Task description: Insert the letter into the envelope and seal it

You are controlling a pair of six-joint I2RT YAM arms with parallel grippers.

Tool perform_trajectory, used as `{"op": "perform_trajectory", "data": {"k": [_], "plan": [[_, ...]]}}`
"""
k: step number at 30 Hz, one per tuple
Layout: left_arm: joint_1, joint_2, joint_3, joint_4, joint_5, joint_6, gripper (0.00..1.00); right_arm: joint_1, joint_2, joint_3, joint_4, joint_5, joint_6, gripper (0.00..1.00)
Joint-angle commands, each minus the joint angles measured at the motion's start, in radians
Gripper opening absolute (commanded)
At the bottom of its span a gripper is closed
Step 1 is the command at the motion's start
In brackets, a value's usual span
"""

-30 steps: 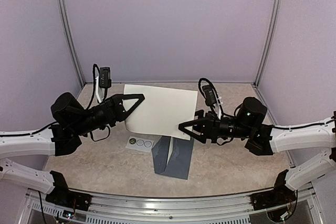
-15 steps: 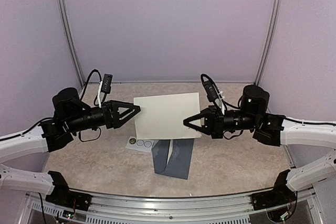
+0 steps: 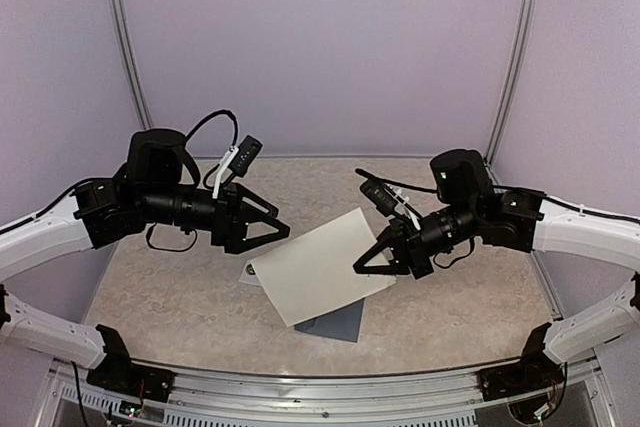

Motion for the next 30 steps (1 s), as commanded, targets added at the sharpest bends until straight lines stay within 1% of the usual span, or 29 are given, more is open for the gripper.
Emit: {"op": "perform_trajectory", "data": {"k": [1,3,6,11,16,22,23,26,30], "plan": [[-0.052,0.057,0.054,-0.12,0.05,0.074,0.83,-0.004,0.015,0.058,-0.122,-0.038,-0.071,0.0],[-0.062,0.076,0.06,-0.122,0.065,0.073,0.73,-0.003,0.022,0.069,-0.14,-0.041,-0.081,0.0],[-0.069,0.095,0.061,-0.117,0.079,0.07,0.63,-0.002,0.033,0.082,-0.16,-0.049,-0.094,0.0],[-0.076,0.12,0.061,-0.104,0.114,0.062,0.52,0.001,0.041,0.091,-0.179,-0.056,-0.111,0.0],[-0.087,0.145,0.066,-0.091,0.143,0.054,0.38,0.002,0.05,0.102,-0.201,-0.049,-0.125,0.0],[-0.098,0.173,0.067,-0.091,0.161,0.054,0.26,0.003,0.049,0.105,-0.21,-0.04,-0.131,0.0],[-0.1,0.175,0.067,-0.09,0.164,0.054,0.22,0.003,0.049,0.105,-0.213,-0.04,-0.131,0.0],[-0.101,0.182,0.064,-0.084,0.168,0.051,0.18,0.003,0.05,0.104,-0.216,-0.042,-0.134,0.0],[-0.102,0.191,0.064,-0.072,0.184,0.042,0.2,0.003,0.056,0.107,-0.232,-0.037,-0.141,0.0]]}}
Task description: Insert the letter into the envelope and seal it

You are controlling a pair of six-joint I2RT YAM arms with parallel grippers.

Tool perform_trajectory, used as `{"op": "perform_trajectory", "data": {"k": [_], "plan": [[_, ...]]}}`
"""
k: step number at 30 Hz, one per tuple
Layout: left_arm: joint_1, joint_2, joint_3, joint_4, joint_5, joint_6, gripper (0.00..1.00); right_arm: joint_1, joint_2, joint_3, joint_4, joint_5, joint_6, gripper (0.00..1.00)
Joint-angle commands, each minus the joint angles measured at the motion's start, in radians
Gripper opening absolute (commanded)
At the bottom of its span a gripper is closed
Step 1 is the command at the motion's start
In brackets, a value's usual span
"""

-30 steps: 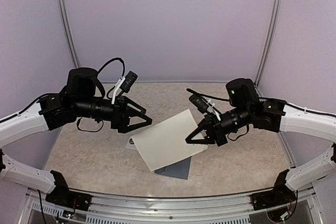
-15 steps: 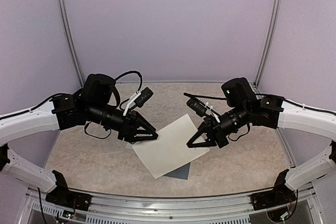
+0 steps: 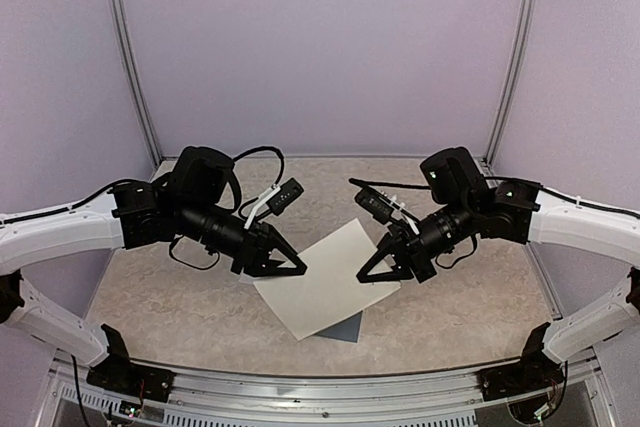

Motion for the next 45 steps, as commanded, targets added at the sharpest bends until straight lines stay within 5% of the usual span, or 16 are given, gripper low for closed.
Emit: {"op": "perform_trajectory", "data": {"k": [1,5,10,12,13,17,19,23,28,31,38,45], "plan": [[-0.009,0.017,0.029,0.03,0.034,-0.004,0.2,0.003,0.013,0.029,-0.035,-0.003,-0.02,0.0],[-0.01,0.023,0.028,0.044,0.044,-0.011,0.2,0.004,0.017,0.032,-0.04,-0.003,-0.025,0.0],[-0.01,0.028,0.015,0.057,0.05,-0.019,0.0,0.003,0.02,0.035,-0.041,0.002,-0.028,0.0],[-0.01,0.027,0.009,0.059,0.048,-0.019,0.0,0.002,0.02,0.037,-0.043,0.018,-0.024,0.0],[-0.01,0.026,0.005,0.06,0.042,-0.02,0.0,0.004,0.019,0.039,-0.039,0.027,-0.02,0.03],[-0.01,0.012,-0.016,0.095,0.026,-0.038,0.0,0.003,-0.011,0.019,0.05,0.085,0.042,0.44],[-0.01,0.004,-0.027,0.115,0.018,-0.053,0.0,0.003,-0.041,-0.005,0.135,0.124,0.082,0.54],[-0.01,0.001,-0.03,0.117,-0.002,-0.061,0.0,0.002,-0.085,-0.037,0.255,0.182,0.13,0.55],[-0.01,0.001,-0.029,0.112,-0.062,-0.077,0.0,0.006,-0.093,-0.056,0.329,0.175,0.153,0.35],[-0.01,0.001,-0.03,0.121,-0.12,-0.101,0.0,0.039,-0.074,-0.048,0.337,0.163,0.151,0.32],[0.006,0.002,-0.057,0.166,-0.167,-0.155,0.0,0.122,-0.023,-0.049,0.381,0.137,0.175,0.55],[0.041,-0.001,-0.073,0.203,-0.139,-0.191,0.0,0.195,0.088,-0.077,0.513,0.117,0.228,0.68]]}}
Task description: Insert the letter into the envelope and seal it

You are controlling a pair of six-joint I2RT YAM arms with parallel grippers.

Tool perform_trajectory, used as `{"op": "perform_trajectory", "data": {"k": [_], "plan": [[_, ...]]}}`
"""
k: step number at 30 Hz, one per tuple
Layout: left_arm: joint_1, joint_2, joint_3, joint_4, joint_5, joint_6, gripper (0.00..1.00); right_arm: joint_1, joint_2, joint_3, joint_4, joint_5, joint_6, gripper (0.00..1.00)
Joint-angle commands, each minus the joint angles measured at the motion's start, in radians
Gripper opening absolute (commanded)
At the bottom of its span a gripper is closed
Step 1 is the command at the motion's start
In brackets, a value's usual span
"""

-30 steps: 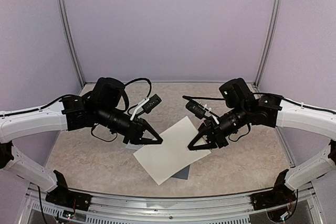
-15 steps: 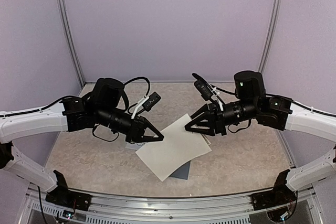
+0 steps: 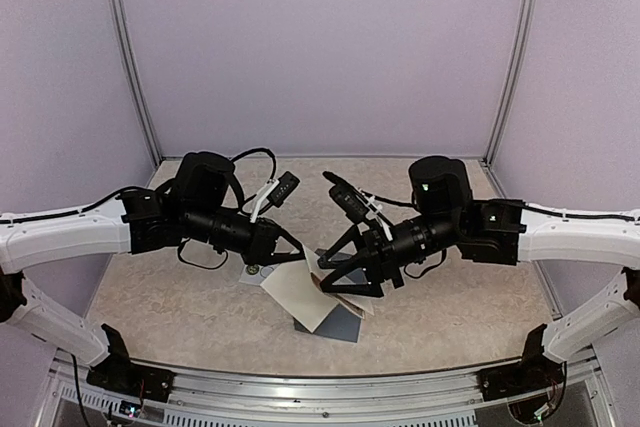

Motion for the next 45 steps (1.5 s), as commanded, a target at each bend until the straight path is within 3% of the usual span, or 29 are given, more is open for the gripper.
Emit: {"op": "perform_trajectory", "data": {"k": [1,9,16,21,26,32,37,45], "plan": [[0.021,-0.024,-0.021,0.075,0.013,-0.033,0.0,0.033,0.069,-0.04,0.141,-0.025,0.054,0.71],[0.035,-0.068,-0.078,0.156,0.106,-0.037,0.0,0.033,0.111,-0.056,0.224,-0.004,0.082,0.76],[0.028,-0.14,-0.101,0.06,0.037,0.126,0.0,0.0,-0.117,-0.092,0.142,0.19,0.065,0.76],[-0.003,-0.169,-0.103,0.062,0.062,0.156,0.0,-0.118,-0.301,-0.149,0.134,0.324,0.112,0.78],[-0.029,-0.172,-0.084,0.059,0.099,0.167,0.0,-0.234,-0.334,-0.137,0.037,0.399,0.143,0.78],[-0.061,-0.166,-0.055,0.056,0.136,0.169,0.0,-0.299,-0.23,-0.085,-0.056,0.336,0.132,0.78],[-0.079,-0.143,-0.032,0.036,0.142,0.175,0.0,-0.298,-0.101,-0.027,-0.094,0.16,0.063,0.79],[-0.092,-0.1,-0.002,-0.003,0.111,0.201,0.0,-0.192,-0.012,0.016,-0.051,-0.11,-0.011,0.81]]}}
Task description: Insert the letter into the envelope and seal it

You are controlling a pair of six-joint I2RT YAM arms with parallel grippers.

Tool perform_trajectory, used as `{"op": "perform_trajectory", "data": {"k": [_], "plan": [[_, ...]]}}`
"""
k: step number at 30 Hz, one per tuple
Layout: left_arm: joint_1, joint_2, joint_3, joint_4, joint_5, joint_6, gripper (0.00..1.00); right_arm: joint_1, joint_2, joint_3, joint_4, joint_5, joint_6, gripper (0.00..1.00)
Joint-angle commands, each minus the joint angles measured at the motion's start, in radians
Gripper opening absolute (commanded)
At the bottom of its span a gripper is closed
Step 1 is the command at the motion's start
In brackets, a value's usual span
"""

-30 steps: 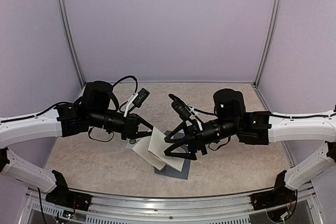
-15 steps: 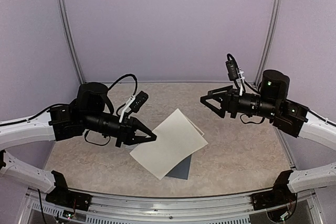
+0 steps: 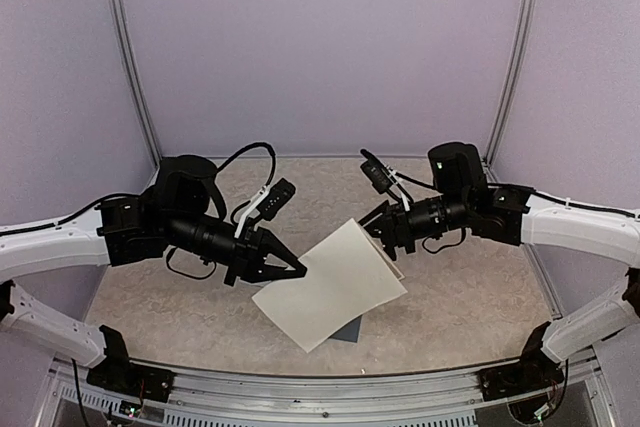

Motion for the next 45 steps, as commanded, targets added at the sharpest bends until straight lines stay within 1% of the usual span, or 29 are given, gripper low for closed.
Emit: {"op": "perform_trajectory", "data": {"k": [1,5,10,13,16,21,24,26,28,31,35,38,41,43,45], "plan": [[-0.007,0.028,0.041,-0.042,-0.024,0.035,0.0,0.066,-0.002,0.03,0.051,-0.2,-0.044,0.83],[-0.007,0.035,0.047,-0.04,-0.033,0.037,0.0,0.122,0.017,0.011,0.104,-0.244,-0.033,0.86],[-0.007,0.046,0.06,-0.042,-0.035,0.038,0.0,0.162,0.07,-0.021,0.208,-0.263,0.011,0.87],[-0.007,0.045,0.062,-0.035,-0.032,0.034,0.0,0.177,0.104,-0.025,0.252,-0.273,0.029,0.85],[-0.007,0.044,0.063,-0.032,-0.028,0.03,0.0,0.192,0.144,-0.012,0.259,-0.279,0.029,0.81],[-0.007,0.043,0.065,-0.031,-0.024,0.025,0.0,0.212,0.193,0.001,0.277,-0.303,0.029,0.66],[-0.007,0.042,0.065,-0.032,-0.022,0.025,0.0,0.214,0.207,0.005,0.277,-0.313,0.029,0.55],[-0.007,0.044,0.065,-0.033,-0.021,0.024,0.0,0.214,0.209,0.006,0.277,-0.318,0.027,0.49],[-0.007,0.046,0.066,-0.033,-0.02,0.025,0.0,0.213,0.213,0.008,0.277,-0.326,0.026,0.46],[-0.007,0.047,0.068,-0.029,-0.02,0.026,0.0,0.216,0.223,0.013,0.278,-0.338,0.028,0.46],[-0.007,0.05,0.067,-0.025,-0.017,0.025,0.0,0.217,0.234,0.016,0.283,-0.342,0.03,0.41],[-0.007,0.051,0.067,-0.026,-0.017,0.026,0.0,0.22,0.243,0.02,0.285,-0.345,0.03,0.35],[-0.007,0.052,0.068,-0.028,-0.016,0.026,0.0,0.219,0.245,0.023,0.285,-0.343,0.028,0.25],[-0.007,0.052,0.067,-0.03,-0.017,0.026,0.0,0.22,0.249,0.024,0.283,-0.347,0.028,0.15],[-0.007,0.052,0.068,-0.031,-0.019,0.026,0.0,0.221,0.25,0.026,0.278,-0.348,0.023,0.01]]}}
